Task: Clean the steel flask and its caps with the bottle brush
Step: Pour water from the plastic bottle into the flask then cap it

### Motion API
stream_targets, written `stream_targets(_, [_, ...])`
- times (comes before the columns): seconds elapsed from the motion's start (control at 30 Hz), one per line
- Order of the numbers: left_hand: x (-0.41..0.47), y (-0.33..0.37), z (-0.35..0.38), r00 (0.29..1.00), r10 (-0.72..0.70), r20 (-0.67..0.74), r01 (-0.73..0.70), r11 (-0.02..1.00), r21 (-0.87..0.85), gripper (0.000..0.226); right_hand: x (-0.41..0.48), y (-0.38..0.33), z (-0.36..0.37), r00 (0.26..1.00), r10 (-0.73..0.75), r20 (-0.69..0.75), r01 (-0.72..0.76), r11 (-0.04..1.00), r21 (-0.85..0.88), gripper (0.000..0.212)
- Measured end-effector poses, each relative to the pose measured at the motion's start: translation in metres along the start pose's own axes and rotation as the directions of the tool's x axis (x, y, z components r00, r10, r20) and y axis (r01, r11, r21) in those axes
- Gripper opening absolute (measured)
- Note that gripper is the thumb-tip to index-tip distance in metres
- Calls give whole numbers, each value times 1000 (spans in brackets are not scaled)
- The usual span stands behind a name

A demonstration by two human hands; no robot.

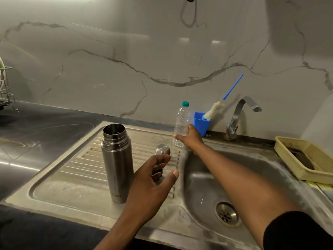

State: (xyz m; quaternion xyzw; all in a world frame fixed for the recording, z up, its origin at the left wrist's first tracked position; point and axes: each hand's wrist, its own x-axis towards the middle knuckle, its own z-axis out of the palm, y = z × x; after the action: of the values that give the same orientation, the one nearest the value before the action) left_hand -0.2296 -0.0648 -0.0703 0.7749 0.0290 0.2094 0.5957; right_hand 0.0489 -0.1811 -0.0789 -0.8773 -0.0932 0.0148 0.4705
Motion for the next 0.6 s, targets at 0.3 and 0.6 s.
stream_targets(0.3, [-10,7,-11,1000,17,-4,-17,1000,-26,31,-48,-7,-17,987,-9,-159,16,999,43,68])
stream_targets(0.6, [-44,25,-41,994,87,-64,-89,996,-17,20,-131,-58,-1,751,-447,486,654,601,-459,75])
